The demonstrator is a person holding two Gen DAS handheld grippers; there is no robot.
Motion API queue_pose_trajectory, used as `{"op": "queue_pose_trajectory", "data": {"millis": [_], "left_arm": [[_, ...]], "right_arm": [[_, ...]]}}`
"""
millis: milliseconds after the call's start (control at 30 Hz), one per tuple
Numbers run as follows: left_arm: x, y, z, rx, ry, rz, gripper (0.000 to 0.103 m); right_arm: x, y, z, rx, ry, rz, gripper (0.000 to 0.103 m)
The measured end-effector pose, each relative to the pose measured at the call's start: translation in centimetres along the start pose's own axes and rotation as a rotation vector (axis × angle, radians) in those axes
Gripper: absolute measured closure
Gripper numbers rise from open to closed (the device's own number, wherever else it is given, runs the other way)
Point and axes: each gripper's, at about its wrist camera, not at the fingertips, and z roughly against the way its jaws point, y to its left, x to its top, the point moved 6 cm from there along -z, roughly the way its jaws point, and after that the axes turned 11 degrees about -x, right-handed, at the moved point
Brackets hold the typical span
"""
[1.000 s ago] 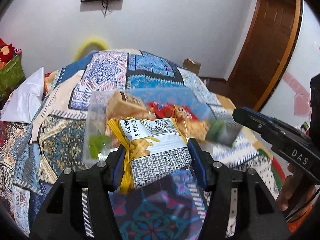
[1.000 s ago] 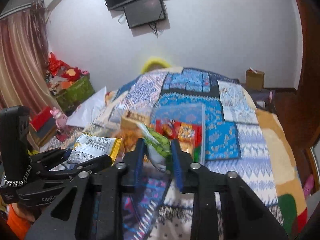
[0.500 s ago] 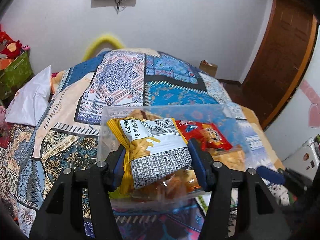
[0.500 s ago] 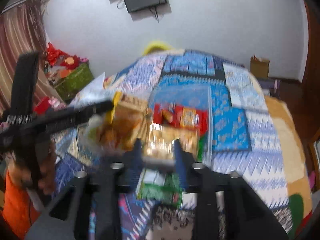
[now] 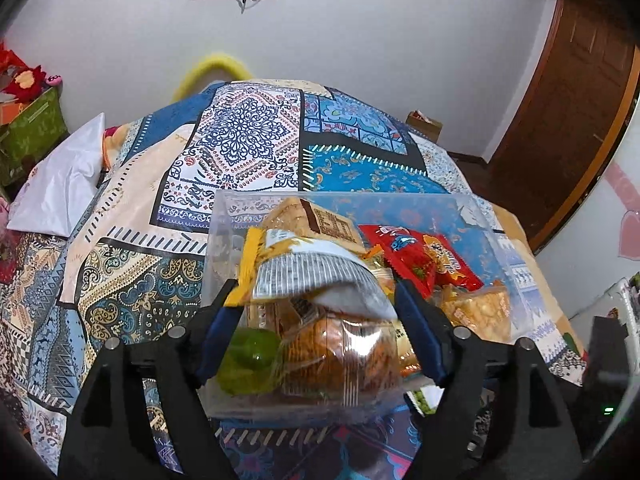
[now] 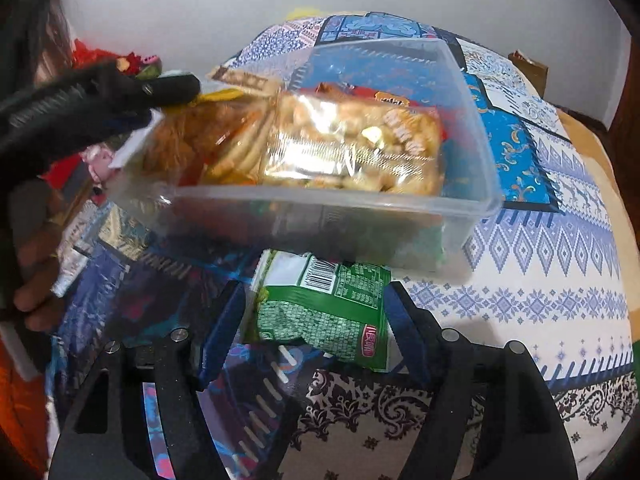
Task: Organize snacks
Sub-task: 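Lower the green pea bag into the box and open the right tool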
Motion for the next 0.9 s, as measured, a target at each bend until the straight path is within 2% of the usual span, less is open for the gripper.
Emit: {"op": "queue_pose_trajectory", "data": {"millis": [67, 233, 433, 667, 900], "left_arm": [[-0.1, -0.2, 0.8, -0.008, -0.01, 0.002, 0.024], [-0.4, -0.8, 2.7, -0.017, -0.034, -0.007, 0.021], [-0.9, -2.1, 5.3, -0.013, -0.066, -0.055, 0.021], [-0.8, -3.3, 8.5, -0.024, -0.14, -0.082, 0.014], [-0.1, -3.4, 9.7, -0.036, -0.187, -0.079, 0.014]], "right_arm": [[-0.2, 0.0, -0.2, -0.002, -0.003, 0.005, 0.032], [-0.4, -0.2, -0.1, 0.014, -0.01, 0.001, 0.05], [-0.8, 0.2, 1.2, 0.004, -0.037, 0.021, 0.058], [-0.2, 0.0, 5.2, 0.015, -0.12, 0.016, 0.059], [3.5, -1.0, 9.0, 0.023, -0.252, -0.034, 0.059]]}}
